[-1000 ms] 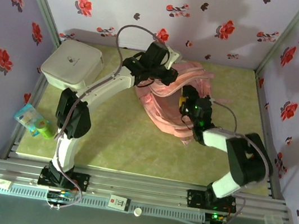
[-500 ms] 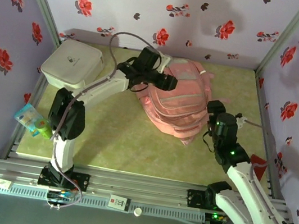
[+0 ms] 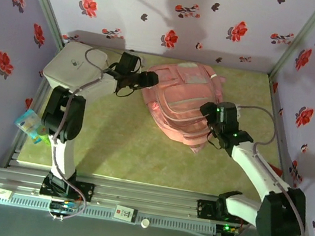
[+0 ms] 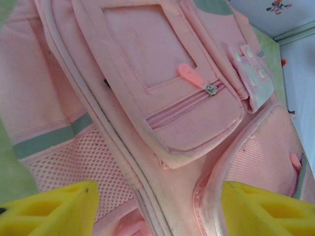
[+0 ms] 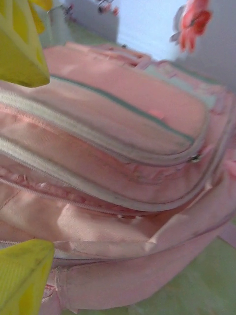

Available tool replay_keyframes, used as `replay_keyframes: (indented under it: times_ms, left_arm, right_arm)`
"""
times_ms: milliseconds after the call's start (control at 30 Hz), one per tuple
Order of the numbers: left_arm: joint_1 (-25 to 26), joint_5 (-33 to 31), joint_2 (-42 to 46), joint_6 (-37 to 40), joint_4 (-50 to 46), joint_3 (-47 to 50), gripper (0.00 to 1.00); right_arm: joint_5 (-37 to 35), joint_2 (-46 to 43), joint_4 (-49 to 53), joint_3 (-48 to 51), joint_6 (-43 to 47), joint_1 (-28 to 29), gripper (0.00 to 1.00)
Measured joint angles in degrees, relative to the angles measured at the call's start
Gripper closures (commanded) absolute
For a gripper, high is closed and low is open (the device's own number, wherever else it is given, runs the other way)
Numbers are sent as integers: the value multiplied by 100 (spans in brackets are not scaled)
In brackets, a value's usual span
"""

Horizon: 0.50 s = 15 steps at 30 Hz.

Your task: Pack books, pencil case, and school supplies into a backpack

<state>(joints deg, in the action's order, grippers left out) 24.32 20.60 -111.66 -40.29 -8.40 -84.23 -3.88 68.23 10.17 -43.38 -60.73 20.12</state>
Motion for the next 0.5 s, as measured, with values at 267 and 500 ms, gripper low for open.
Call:
replay_keyframes:
  times_ms: [267, 500]
  left_arm:
    - [2, 544, -479, -625, 667, 205, 44]
    - [-2, 776, -494, -944, 1034, 439, 52]
  right_arm:
    - [424, 389, -87, -98, 304, 0, 26]
    - [614, 623, -271, -116, 376, 0, 30]
